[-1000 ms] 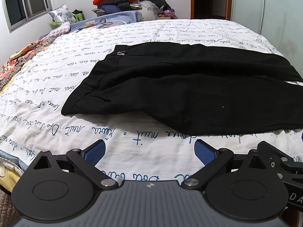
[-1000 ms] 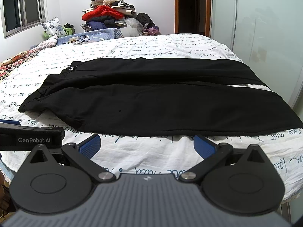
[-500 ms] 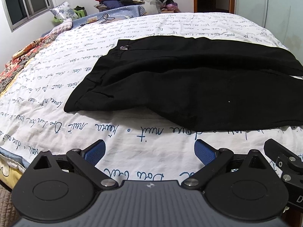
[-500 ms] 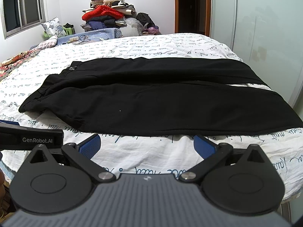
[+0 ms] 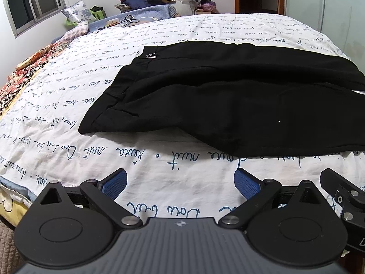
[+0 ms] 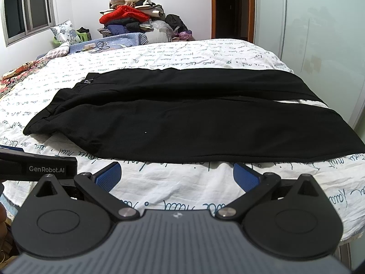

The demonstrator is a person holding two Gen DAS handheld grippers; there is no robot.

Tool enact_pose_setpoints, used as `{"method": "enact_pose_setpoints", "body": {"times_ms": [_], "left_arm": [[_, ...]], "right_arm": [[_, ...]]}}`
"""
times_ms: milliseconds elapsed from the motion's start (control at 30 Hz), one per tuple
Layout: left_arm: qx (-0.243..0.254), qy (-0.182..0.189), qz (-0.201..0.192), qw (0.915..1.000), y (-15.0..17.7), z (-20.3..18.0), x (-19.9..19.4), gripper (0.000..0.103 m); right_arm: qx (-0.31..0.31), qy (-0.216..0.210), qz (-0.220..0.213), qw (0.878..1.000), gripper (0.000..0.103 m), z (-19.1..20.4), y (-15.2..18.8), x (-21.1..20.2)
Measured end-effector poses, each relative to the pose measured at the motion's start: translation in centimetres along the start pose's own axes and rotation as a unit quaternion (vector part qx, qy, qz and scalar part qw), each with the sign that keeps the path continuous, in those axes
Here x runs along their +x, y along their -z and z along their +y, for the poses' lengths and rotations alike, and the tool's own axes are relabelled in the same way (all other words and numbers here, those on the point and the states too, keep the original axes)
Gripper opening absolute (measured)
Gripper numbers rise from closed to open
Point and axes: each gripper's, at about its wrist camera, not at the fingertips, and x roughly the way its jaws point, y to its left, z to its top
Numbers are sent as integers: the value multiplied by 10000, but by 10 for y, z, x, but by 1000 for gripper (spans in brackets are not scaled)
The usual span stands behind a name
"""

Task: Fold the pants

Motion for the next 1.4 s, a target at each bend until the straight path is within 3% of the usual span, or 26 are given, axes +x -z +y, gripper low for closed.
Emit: {"method": "enact_pose_setpoints", "body": {"times_ms": [800, 1400], "left_arm": [[20, -163, 98, 9998, -4, 3, 11, 101], [-47, -524, 193, 9984, -37, 24, 41, 101]], "right_arm": [[-142, -192, -142, 9996, 103, 3, -4, 0], [-1142, -496, -620, 9903, 103, 17, -54, 35]]}}
